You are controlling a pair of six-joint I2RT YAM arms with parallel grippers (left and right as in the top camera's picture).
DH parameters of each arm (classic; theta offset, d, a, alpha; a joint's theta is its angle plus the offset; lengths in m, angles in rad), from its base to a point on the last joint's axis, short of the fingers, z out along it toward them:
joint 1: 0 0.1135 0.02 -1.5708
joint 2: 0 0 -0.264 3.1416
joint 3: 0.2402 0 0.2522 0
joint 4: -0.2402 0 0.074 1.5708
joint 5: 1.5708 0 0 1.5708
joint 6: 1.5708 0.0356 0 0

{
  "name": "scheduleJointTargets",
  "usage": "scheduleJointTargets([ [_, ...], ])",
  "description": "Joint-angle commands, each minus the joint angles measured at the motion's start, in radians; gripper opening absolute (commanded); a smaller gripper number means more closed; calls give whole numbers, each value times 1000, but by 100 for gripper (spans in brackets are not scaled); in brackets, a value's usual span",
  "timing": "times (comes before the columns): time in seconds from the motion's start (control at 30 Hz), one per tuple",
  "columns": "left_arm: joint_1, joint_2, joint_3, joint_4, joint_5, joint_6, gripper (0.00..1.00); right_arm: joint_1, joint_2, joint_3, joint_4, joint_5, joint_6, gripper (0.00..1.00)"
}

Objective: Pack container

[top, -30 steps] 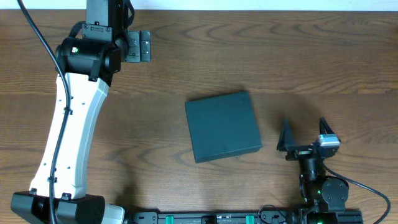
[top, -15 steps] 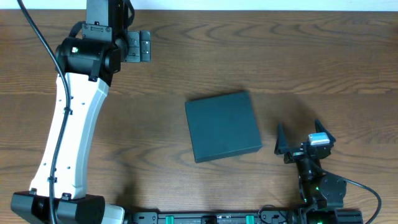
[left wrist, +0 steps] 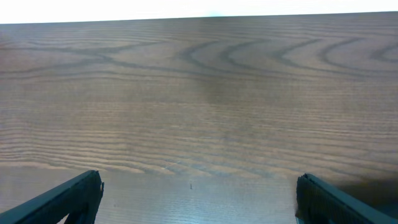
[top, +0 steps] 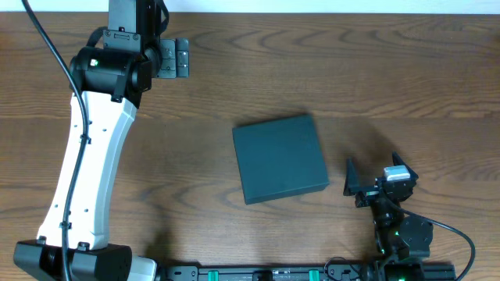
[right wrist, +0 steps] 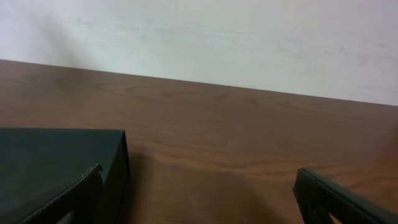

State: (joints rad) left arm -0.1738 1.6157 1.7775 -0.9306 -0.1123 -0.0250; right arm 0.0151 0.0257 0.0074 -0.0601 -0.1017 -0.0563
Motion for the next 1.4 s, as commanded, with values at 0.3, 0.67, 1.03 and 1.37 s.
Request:
scheduleJointTargets([
  [0.3, 0, -2, -1, 11, -31, 37, 99, -8, -4, -2, -3, -7, -12, 99],
  [0.67, 32, -125, -1, 514, -56, 105, 99, -8, -4, -2, -3, -7, -12, 99],
  [1.03, 54, -594, -252, 687, -57, 91, 99, -8, -4, -2, -3, -7, -12, 99],
  [1.37, 143, -1116, -777, 702, -57, -98, 98, -8, -4, -2, -3, -7, -12, 99],
])
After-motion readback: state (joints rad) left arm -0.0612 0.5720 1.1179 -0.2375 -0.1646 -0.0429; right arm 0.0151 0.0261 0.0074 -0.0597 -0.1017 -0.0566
